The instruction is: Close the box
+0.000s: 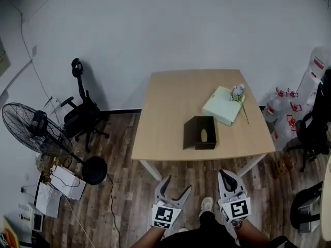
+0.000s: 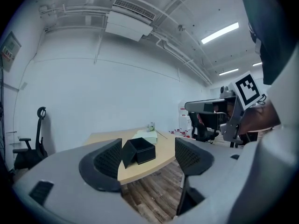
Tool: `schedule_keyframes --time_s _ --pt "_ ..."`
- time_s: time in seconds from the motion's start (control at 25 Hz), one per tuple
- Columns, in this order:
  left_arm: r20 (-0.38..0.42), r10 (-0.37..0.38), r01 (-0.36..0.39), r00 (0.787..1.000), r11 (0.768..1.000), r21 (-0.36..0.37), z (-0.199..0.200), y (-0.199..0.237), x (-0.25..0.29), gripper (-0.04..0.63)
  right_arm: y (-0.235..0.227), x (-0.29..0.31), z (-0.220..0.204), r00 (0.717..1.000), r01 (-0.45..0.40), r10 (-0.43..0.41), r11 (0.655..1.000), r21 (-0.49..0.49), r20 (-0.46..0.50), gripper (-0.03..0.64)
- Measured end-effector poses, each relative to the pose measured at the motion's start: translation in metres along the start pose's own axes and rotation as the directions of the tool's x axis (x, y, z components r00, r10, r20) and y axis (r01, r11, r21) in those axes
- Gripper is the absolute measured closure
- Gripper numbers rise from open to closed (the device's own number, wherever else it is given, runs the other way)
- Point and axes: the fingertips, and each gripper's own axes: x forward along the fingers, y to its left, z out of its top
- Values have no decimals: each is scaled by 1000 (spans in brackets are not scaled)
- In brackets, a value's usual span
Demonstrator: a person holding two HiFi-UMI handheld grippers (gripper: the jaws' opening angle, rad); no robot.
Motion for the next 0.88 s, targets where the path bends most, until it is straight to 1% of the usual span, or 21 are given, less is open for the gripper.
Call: schedule_keyframes --time_s 0.12,0.28,0.48,0.64,0.72,0.76,0.8,0.88 --pt "-16 24 -25 1000 1000 -17 -5 11 29 245 -18 24 -10 1000 -21 21 1000 5 -12 604" --pt "-64 47 -48 997 999 -18 -15 27 70 247 -43 58 -24 998 -49 50 998 25 -30 604" --pt "-129 75 -84 989 994 -70 -28 41 114 249 -76 95 -42 995 -86 88 995 42 -47 604" --pt "-148 121 -136 982 986 -97 -31 54 144 253 -95 124 -47 990 -129 131 991 49 -44 604" --pt "-156 132 -154 979 979 -135 -30 60 156 255 -98 138 -46 987 -151 153 987 55 -37 604" --pt "-156 136 -162 978 972 -168 -30 63 160 255 -100 144 -46 986 -162 165 985 59 -31 604" --pt "-152 141 -171 978 963 -210 -31 65 165 256 -102 150 -46 984 -173 175 983 64 -25 604" --pt "-139 152 -188 979 932 -310 -35 70 174 261 -109 158 -49 981 -190 192 979 68 -26 604"
